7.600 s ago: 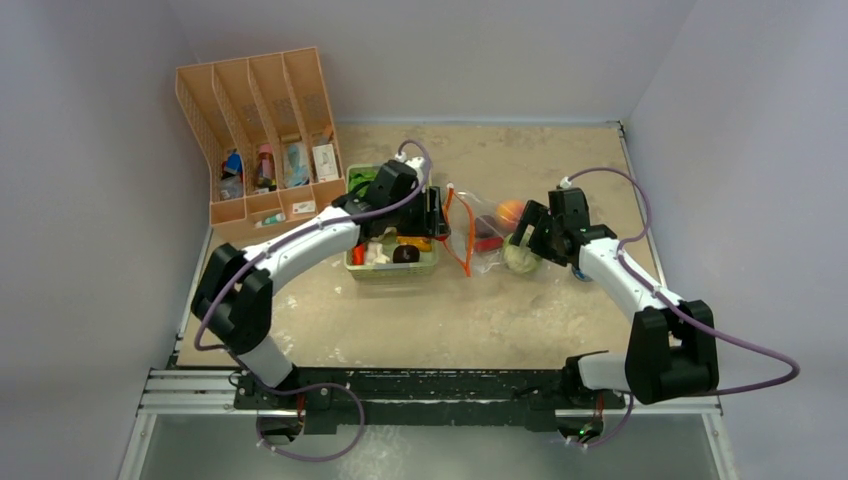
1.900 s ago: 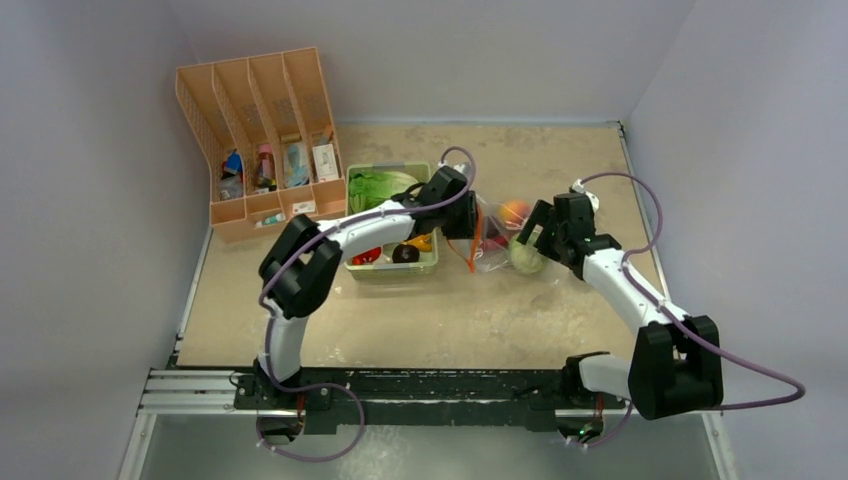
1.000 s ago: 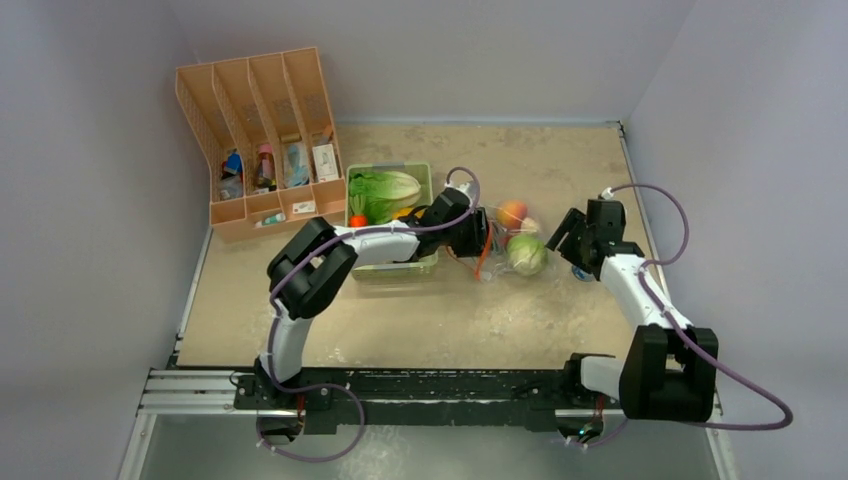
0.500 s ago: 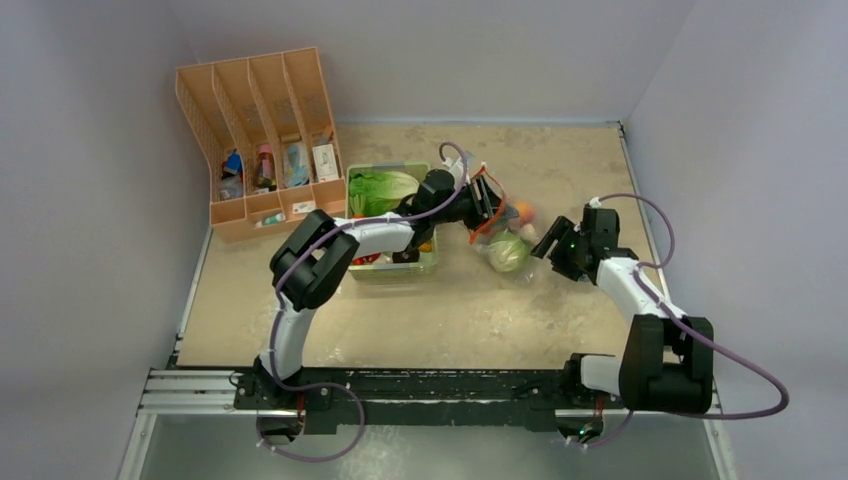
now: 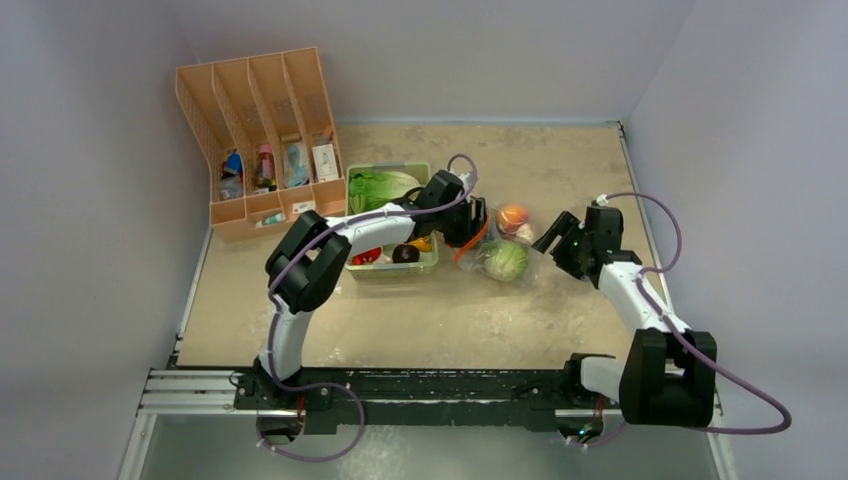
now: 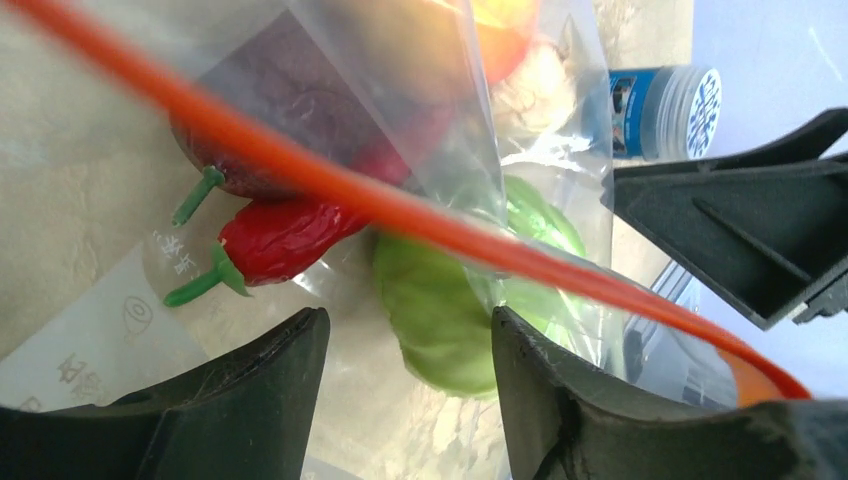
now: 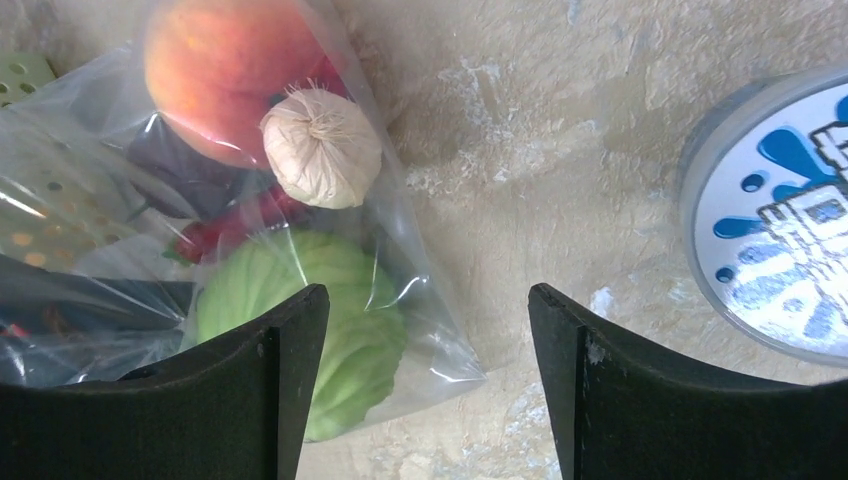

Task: Open the zip-top bag and remove the fake food
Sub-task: Pick up the fake vegetable from the zipper food storage bag.

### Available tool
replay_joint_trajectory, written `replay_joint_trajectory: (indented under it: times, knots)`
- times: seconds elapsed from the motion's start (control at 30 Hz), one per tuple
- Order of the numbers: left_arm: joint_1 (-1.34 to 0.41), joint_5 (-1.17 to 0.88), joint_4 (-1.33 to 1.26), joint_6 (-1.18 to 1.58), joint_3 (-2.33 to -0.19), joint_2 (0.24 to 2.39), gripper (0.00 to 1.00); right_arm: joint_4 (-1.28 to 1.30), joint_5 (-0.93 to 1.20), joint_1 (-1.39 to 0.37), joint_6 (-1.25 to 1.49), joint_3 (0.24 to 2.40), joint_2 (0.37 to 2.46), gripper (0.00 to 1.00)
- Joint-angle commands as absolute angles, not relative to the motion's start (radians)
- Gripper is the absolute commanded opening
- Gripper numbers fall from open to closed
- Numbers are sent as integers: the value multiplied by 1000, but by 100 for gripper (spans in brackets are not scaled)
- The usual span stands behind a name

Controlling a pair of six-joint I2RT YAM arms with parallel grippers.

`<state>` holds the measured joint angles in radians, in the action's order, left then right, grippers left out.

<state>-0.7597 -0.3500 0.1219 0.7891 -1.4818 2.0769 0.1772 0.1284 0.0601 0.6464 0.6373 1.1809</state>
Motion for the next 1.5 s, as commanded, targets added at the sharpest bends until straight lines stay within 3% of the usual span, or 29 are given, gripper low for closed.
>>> replay_joint_trajectory:
  times: [0.0,0.27,0.57,0.9,1.13,1.47]
  knots:
    - [-765,-417,76,762,-1443,2002,63,164,167,59,600,657,1225,77]
    - [-777,-496,-80,856,-1402,1992,68,224,153,58,595,636,1199,75]
    - [-784,-487,-88,865,-1367,1979,72,351,42,58,703,629,1064,76]
    - [-798,-471,-84,866,-1357,1979,74,318,253,58,621,555,1111,77]
    - [-820,-489,-104,885,-1379,2012,76,179,457,30,555,627,1303,77]
    - [-833,-456,-142,921,-1324,2011,77,-127,657,21,807,582,1311,81]
